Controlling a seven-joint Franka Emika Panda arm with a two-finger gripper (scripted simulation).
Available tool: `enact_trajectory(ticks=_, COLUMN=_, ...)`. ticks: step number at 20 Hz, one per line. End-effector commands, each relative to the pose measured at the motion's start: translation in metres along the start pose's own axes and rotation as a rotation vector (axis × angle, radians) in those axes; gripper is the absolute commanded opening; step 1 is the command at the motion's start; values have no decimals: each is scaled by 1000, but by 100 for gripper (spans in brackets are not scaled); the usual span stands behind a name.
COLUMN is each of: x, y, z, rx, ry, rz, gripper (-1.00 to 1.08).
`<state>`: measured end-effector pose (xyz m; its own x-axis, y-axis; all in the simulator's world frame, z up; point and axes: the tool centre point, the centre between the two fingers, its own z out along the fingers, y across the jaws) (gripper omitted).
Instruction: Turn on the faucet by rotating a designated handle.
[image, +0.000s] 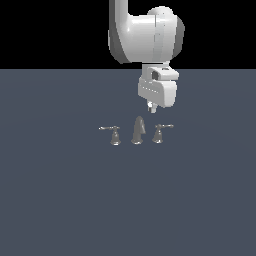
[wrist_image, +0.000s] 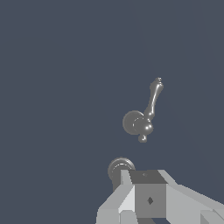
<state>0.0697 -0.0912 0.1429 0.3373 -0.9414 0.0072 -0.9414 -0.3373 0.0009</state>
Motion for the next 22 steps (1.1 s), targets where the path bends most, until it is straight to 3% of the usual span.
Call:
enact_trajectory(ticks=1, x=17, y=-5, z=16, rx=0, ry=0, rz=60, gripper=-100)
enact_trajectory(ticks=11, x=63, y=-11, z=58, rx=0, ry=-5, rz=220, gripper=-100)
enact_trajectory(ticks=22, x=74, y=-12, z=67, rx=0, ry=-7, rz=257, gripper=-100)
